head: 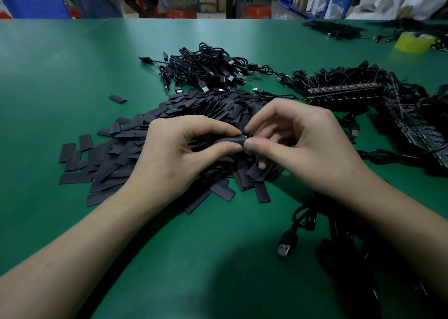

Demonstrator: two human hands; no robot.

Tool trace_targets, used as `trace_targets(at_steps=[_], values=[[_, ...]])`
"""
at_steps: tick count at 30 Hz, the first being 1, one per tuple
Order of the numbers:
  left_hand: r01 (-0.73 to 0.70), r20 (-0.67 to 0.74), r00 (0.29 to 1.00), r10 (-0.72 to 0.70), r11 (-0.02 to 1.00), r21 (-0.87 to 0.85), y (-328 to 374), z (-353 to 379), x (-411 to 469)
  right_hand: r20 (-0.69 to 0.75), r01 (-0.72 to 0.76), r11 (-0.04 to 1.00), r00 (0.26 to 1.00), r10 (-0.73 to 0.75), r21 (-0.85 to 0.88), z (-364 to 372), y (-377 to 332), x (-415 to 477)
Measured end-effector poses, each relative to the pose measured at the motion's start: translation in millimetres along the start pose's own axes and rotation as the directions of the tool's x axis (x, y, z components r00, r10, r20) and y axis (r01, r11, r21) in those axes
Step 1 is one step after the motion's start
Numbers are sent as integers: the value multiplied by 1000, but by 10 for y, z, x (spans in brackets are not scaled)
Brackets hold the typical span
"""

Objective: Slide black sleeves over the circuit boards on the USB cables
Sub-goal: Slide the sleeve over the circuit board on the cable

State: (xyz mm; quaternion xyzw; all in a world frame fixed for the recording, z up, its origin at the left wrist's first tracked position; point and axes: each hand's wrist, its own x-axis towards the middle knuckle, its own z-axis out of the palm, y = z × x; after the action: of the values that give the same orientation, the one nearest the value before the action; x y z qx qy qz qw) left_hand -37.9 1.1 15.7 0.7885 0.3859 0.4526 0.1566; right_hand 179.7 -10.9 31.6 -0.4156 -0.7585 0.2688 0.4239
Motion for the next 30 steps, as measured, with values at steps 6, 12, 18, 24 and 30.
trace_targets(at_steps=[6,12,18,24,30], values=[[-46,-26,999,46,999,19,-7,-12,6,208,-305,910,945,253,280,-123,41,67],[-111,-30,993,111,994,23,15,-10,7,326,-388,850,904,275,357,-133,74,52],[-181,2,983,181,982,44,-6,3,3,332,-414,840,894,302,352,-99,94,47],[-190,15,982,190,981,40,3,36,-5,347,-397,847,896,276,353,-85,101,47],[-123,-34,992,125,991,48,8,26,6,332,-373,865,906,263,334,-117,85,60]])
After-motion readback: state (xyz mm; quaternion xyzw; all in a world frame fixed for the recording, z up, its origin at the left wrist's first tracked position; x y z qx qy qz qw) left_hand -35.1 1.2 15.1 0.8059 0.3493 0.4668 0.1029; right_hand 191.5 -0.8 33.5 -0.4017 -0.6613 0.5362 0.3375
